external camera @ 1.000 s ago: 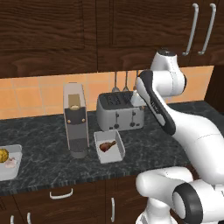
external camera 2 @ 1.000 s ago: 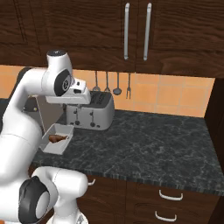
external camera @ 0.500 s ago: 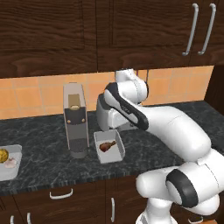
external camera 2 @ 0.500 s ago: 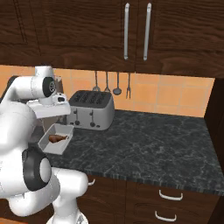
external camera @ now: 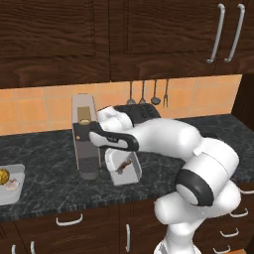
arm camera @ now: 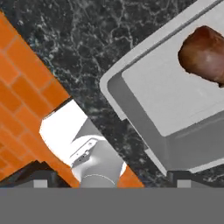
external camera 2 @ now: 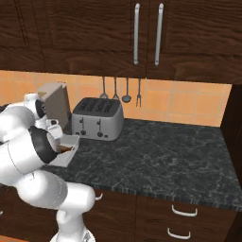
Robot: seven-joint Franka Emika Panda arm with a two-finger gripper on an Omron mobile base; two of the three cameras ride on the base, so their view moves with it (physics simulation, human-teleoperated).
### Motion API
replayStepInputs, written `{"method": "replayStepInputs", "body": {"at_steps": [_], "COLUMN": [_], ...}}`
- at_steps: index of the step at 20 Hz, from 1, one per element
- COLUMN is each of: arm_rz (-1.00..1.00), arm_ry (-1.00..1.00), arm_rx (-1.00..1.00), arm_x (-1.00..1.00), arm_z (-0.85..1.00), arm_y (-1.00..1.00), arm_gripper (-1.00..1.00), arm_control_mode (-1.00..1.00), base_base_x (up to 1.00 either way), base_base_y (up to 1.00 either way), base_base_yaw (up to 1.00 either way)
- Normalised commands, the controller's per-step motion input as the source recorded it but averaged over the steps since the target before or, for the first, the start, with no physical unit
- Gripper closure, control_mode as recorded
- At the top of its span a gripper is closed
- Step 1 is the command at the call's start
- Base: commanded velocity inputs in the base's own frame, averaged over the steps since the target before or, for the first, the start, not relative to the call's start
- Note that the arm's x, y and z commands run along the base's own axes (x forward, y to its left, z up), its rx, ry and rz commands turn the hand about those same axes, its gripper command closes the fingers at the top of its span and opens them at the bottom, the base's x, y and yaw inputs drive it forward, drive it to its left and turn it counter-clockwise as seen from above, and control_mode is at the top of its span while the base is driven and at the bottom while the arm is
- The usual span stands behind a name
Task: Take the meat container that has the chicken drumstick and place it on the second highest rack of the freezer. Then take the vegetable container that has the garlic and squash and place it on the highest rack of the freezer.
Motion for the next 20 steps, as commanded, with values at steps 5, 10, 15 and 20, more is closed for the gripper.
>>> {"method": "replayStepInputs", "body": {"at_steps": [5,10,15,20], "arm_rz": [0.39,0.08,0.03,0.05], "arm_ry": [0.07,-0.02,-0.04,-0.12], "arm_rx": [-0.01,0.0,0.02,0.09], "arm_x": [0.42,0.18,0.07,-0.21], "arm_z": [-0.79,-0.42,-0.47,-0.33], "arm_y": [0.02,0.0,0.0,-0.18], "arm_gripper": [-1.0,-1.0,-1.0,-1.0], "arm_control_mode": [-1.0,-1.0,-1.0,-1.0], "base_base_x": [0.0,0.0,0.0,0.0], "base_base_y": [0.0,0.0,0.0,0.0], "base_base_yaw": [0.0,0.0,0.0,0.0]}}
